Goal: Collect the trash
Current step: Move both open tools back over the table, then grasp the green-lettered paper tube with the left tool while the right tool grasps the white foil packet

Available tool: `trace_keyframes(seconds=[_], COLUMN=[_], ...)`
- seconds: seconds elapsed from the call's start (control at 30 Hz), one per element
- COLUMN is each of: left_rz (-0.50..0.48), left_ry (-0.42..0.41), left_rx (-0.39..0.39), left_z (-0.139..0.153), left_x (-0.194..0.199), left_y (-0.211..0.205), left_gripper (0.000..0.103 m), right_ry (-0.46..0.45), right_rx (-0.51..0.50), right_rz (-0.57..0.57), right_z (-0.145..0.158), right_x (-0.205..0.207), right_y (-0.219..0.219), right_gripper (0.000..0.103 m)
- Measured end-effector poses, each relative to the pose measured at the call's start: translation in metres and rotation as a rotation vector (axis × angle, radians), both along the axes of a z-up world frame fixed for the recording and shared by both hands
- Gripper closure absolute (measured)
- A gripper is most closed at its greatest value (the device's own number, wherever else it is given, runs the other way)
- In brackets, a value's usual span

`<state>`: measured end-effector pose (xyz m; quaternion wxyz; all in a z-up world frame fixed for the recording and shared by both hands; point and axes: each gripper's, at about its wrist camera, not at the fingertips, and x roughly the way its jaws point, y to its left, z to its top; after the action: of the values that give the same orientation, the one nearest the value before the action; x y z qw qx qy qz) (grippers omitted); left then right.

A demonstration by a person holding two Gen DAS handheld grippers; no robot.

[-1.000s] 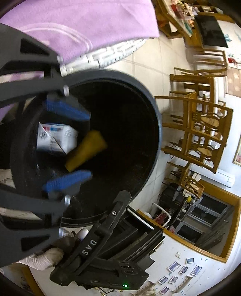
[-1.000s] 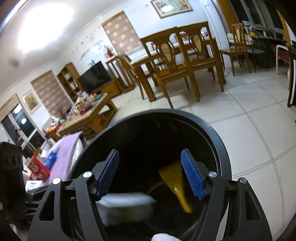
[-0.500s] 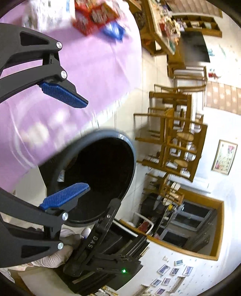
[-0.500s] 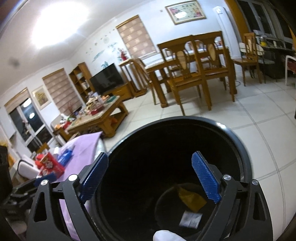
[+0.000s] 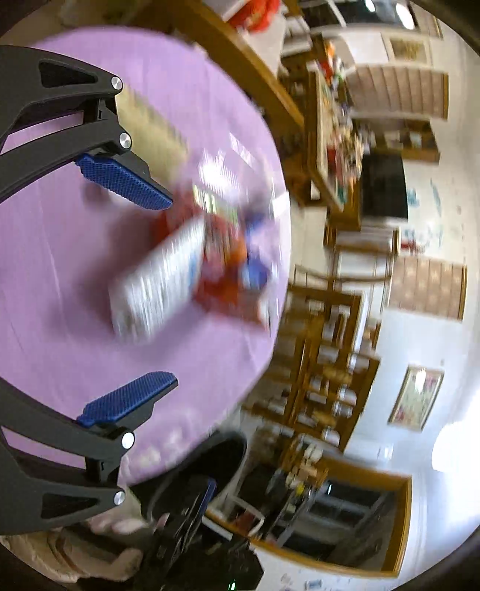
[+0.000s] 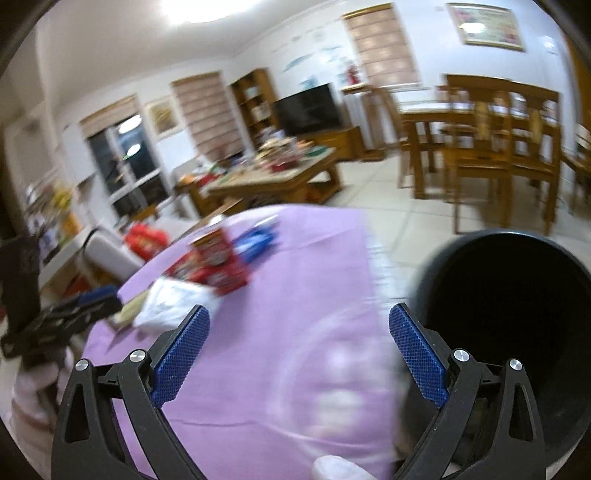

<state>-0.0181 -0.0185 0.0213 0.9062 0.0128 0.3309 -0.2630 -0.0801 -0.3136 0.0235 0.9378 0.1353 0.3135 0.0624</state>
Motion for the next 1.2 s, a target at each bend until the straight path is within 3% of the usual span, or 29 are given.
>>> trace_keyframes(seconds=[0.2,0.43,0.8,0.9,1.0,1.07,1.17,1.2], left_rz=[0.128,0.109,0.069,0.064,0.066,0.066,0.058,0.057], left_ry=[0.043,0.123,0.236,0.232,0.220,0.215,0.227,0.233], left_rx=[0.057,0.169,0.177,0.189,0.203,0.194,0.152,0.136], left_z=[-0.017,-0.042,-0.064,-0.063,-0.060,-0.058,-0.055,-0.054], left_x=[0.031,0.068,0.095,0.093,0.094,0.096,0.100,0.099], left_y=[0.064,0.074,0.081,0.081,0.081,0.083,0.087,0.089], left_gripper=[0.014,0.014,0.018,0.021,0.034,0.053,0.073,0.075], right_ry=[0.061,0.115,0.177,0.176,0.216,0.221,0.217,0.215], right_rx=[-0.043,-0.109,-0.228,-0.193,-0.190,-0.184,-0.189,-0.189], right_rz=[0.169,0.257,0.249,0.241,0.239,0.236,0.238,0.237], right_z=[-0.006,-0.011,-0.034,-0.035,-0.042,-0.042,-0.042,-0.042], right_x=[0.031,0.064,0.102,0.110,0.119,0.119,0.117,0.116], right_y=[0.085,0.154,0.194,0.192,0.191,0.190,0.188,0.188], right_gripper=[0.007,0.005,0.006,0.020,0.038,0.041,0.050,0.052])
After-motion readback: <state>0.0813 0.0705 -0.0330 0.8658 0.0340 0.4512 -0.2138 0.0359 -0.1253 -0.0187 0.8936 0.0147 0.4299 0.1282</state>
